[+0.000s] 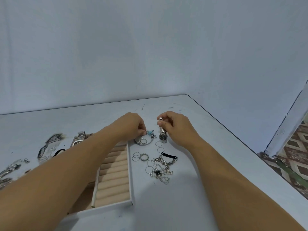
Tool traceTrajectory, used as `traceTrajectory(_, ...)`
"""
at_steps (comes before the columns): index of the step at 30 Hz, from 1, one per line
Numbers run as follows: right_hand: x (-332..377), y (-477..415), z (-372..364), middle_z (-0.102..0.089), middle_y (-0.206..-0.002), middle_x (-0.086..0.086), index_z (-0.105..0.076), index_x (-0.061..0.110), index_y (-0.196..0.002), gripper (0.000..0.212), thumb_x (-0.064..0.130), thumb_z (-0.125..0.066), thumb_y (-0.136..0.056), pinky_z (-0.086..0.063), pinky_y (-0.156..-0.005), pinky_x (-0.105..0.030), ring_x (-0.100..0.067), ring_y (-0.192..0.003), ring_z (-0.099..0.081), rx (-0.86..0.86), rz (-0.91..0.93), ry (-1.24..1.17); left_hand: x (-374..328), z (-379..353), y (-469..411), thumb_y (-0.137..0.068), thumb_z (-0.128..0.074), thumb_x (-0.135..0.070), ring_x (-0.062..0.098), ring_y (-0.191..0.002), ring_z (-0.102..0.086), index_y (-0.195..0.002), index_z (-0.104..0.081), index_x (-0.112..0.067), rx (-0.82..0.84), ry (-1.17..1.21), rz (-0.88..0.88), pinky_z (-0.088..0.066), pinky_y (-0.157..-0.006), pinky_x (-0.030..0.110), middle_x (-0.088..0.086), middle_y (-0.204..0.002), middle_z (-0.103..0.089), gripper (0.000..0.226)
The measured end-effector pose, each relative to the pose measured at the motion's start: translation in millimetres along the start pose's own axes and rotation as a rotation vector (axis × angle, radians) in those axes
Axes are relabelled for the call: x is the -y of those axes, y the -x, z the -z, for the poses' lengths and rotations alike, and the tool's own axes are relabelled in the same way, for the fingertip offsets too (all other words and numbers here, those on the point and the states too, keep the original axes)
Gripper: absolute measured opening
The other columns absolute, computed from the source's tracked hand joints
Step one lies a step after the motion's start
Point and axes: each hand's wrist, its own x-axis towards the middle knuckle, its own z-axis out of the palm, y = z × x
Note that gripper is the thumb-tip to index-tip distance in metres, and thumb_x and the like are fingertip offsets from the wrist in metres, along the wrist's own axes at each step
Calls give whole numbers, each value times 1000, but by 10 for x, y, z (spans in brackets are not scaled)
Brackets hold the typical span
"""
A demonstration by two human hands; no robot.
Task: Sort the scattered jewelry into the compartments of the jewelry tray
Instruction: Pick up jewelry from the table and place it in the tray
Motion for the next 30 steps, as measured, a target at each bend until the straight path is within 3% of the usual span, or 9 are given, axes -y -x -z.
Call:
traceTrajectory(5,46,9,-23,-67,-84,4,-66,26,-96,8,24,-63,-89,-45,-70,-18,-5,-67,-56,3,16,12,0,-41,57,-89,-59,-23,14,-89,-58,-91,-68,-20,-112,77,26,-48,-81,31,-6,-90,-63,10)
traceTrajectory(9,144,29,-43,-64,-79,9,-66,27,-96,7,25,-63,-89,-45,-70,-18,-6,-66,-56,1,40,18,55,51,180,-91,-57,-19,12,-81,-55,-89,-67,-18,-281,224,26,-38,-70,22,-6,-84,-62,10)
traceTrajectory(12,253,54,-70,-66,-81,7,-66,27,-97,8,26,-63,-89,-52,-74,-27,-14,-72,-61,7,61,22,116,155,384,-91,-58,-18,3,-71,-53,-85,-66,-21,-405,320,32,-37,-60,8,-13,-76,-62,10)
traceTrajectory(14,338,83,-102,-67,-83,4,-66,26,-97,8,25,-63,-90,-54,-79,-32,-20,-77,-63,21,73,4,169,228,559,-91,-59,-19,3,-72,-55,-85,-65,-23,-486,369,38,-38,-62,6,-14,-77,-63,9)
traceTrajectory(17,482,115,-172,-68,-85,2,-67,25,-98,9,25,-64,-89,-54,-82,-36,-18,-81,-65,29,89,-27,281,334,831,-91,-60,-23,7,-75,-59,-87,-66,-26,-572,385,59,-43,-70,16,-14,-81,-65,7)
traceTrajectory(21,722,102,-291,-70,-86,6,-67,24,-99,10,24,-63,-90,-54,-81,-27,-9,-83,-67,50,101,-56,433,455,1096,-89,-63,-23,13,-72,-62,-85,-66,-27,-627,403,92,-48,-71,24,-14,-80,-66,6)
traceTrajectory(27,981,-8,-446,-70,-86,4,-65,23,-97,8,20,-62,-90,-53,-79,-21,-8,-78,-66,93,103,-48,694,441,1215,-88,-64,-24,7,-72,-60,-86,-67,-26,-641,428,173,-43,-65,16,-16,-77,-64,4)
traceTrajectory(30,978,-23,-534,-69,-82,6,-65,24,-96,7,21,-63,-90,-50,-72,-15,1,-68,-63,60,97,-74,745,350,1177,-88,-65,-24,2,-69,-57,-86,-68,-25,-626,440,174,-41,-65,13,-13,-75,-64,4)
